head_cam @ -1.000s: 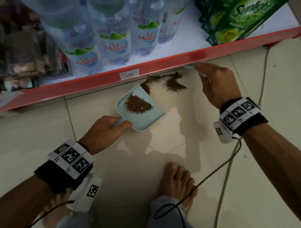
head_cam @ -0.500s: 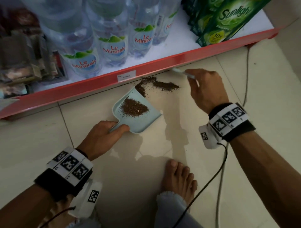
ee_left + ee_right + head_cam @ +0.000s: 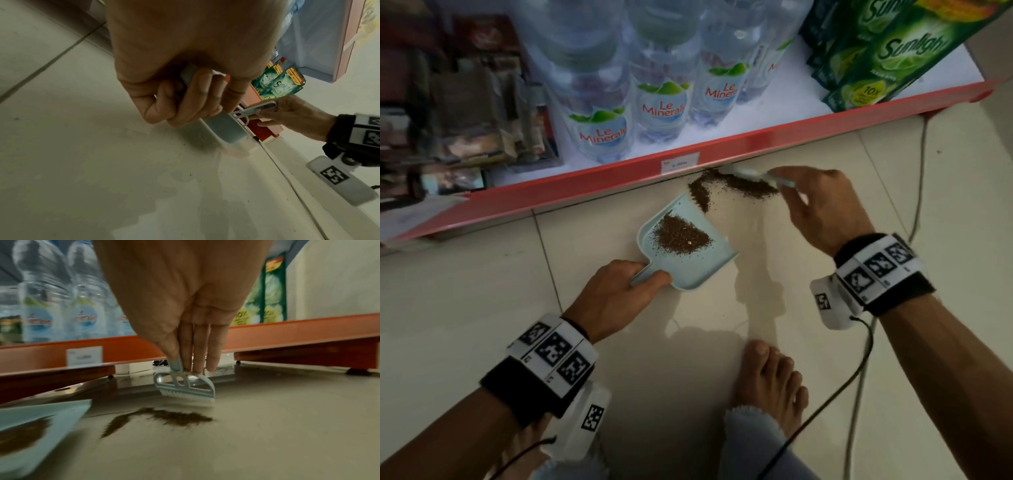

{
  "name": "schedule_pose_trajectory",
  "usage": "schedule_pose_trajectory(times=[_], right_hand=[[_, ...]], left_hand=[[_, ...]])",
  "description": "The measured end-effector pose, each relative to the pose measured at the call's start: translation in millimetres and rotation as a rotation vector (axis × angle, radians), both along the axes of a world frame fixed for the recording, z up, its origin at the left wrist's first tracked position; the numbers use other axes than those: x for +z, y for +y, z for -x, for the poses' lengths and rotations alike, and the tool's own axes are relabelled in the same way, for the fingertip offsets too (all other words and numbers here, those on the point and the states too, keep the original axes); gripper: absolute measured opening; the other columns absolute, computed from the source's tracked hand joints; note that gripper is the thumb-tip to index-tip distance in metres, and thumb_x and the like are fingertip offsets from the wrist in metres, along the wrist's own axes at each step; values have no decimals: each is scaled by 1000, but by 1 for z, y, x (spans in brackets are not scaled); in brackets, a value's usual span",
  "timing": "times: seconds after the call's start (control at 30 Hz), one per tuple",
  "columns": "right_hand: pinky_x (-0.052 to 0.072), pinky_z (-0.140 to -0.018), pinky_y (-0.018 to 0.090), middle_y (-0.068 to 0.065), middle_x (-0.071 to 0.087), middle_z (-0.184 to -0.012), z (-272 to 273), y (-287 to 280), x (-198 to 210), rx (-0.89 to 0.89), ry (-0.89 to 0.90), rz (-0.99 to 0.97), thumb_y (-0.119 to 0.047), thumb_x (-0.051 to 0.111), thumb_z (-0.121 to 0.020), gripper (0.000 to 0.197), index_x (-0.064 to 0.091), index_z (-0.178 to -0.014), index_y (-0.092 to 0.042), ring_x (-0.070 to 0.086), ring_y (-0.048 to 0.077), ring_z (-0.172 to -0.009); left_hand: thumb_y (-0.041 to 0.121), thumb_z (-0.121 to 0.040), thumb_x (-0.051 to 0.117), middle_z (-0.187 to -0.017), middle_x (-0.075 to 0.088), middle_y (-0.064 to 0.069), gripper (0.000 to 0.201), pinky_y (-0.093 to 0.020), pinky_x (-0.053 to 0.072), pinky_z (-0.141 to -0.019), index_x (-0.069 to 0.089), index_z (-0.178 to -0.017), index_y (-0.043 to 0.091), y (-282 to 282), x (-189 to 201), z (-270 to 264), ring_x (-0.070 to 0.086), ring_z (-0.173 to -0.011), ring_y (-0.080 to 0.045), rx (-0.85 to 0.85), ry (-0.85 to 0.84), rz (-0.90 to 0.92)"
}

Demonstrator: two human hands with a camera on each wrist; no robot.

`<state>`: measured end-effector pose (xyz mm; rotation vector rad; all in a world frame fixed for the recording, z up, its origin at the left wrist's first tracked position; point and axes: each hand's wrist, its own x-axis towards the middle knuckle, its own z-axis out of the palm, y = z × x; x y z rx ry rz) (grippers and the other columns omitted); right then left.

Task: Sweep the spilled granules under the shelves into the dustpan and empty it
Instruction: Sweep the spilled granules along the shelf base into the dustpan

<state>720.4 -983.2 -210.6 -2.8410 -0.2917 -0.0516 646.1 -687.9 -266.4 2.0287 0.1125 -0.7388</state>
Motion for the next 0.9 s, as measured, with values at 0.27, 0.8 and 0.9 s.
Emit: schedule_pose_trajectory(times=[0.27, 0.8, 0.9], right_hand=[[54, -89, 44, 18, 70, -116, -35, -23, -7, -312, 76, 105, -16, 48, -96, 34, 68, -124, -20, 65, 41, -101], [45, -72, 30, 14, 70, -106, -35, 28, -25, -214, 117, 118, -12, 43, -97, 28, 68, -110, -13, 65, 34, -89], [55, -86, 33, 6, 69, -121, -27, 47, -24, 93, 229, 25, -5, 43, -99, 37, 65, -126, -17, 69, 26, -93]], left_hand=[[48, -86, 62, -51, 45, 8, 40, -31, 36, -58, 50, -60, 20, -7, -5, -5, 41, -48, -11, -7, 29, 2], [49, -86, 62, -50, 44, 8, 40, -31, 36, -57, 52, -61, 19, -4, -9, -10, 40, -45, -9, 13, 36, -8], [48, -87, 62, -50, 43, 7, 40, -31, 35, -56, 51, -61, 19, -3, -9, -10, 39, -45, -8, 5, 30, -2]])
